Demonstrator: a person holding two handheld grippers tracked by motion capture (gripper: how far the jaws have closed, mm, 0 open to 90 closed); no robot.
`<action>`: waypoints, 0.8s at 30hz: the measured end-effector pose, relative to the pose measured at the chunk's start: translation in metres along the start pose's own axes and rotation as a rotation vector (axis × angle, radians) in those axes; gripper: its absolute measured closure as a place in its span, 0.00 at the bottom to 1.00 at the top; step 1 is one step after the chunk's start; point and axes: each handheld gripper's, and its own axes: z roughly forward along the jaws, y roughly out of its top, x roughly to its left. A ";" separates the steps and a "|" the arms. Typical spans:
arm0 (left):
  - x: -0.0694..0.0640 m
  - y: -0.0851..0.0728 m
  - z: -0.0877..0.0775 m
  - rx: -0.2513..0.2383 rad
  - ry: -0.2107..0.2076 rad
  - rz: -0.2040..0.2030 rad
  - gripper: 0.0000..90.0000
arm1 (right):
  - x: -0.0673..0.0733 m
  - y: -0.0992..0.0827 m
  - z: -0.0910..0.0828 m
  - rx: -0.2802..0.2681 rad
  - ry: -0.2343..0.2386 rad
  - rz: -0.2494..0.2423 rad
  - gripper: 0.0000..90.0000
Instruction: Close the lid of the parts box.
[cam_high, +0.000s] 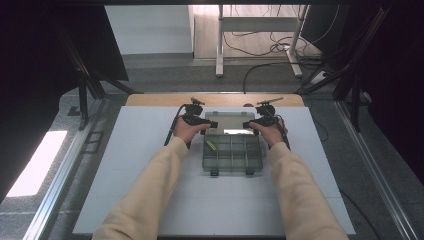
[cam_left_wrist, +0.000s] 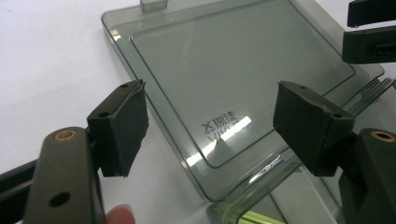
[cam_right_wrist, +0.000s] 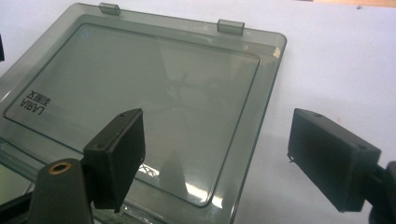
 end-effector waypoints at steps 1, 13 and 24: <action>0.000 -0.001 0.002 0.003 0.000 -0.007 0.30 | 0.000 0.000 0.001 0.012 -0.007 -0.006 0.21; 0.003 -0.003 0.011 0.038 0.003 -0.025 0.30 | -0.001 -0.003 0.010 0.045 -0.002 0.009 0.21; 0.005 -0.004 0.017 0.072 0.018 -0.037 0.29 | 0.001 -0.004 0.013 0.061 0.009 0.006 0.21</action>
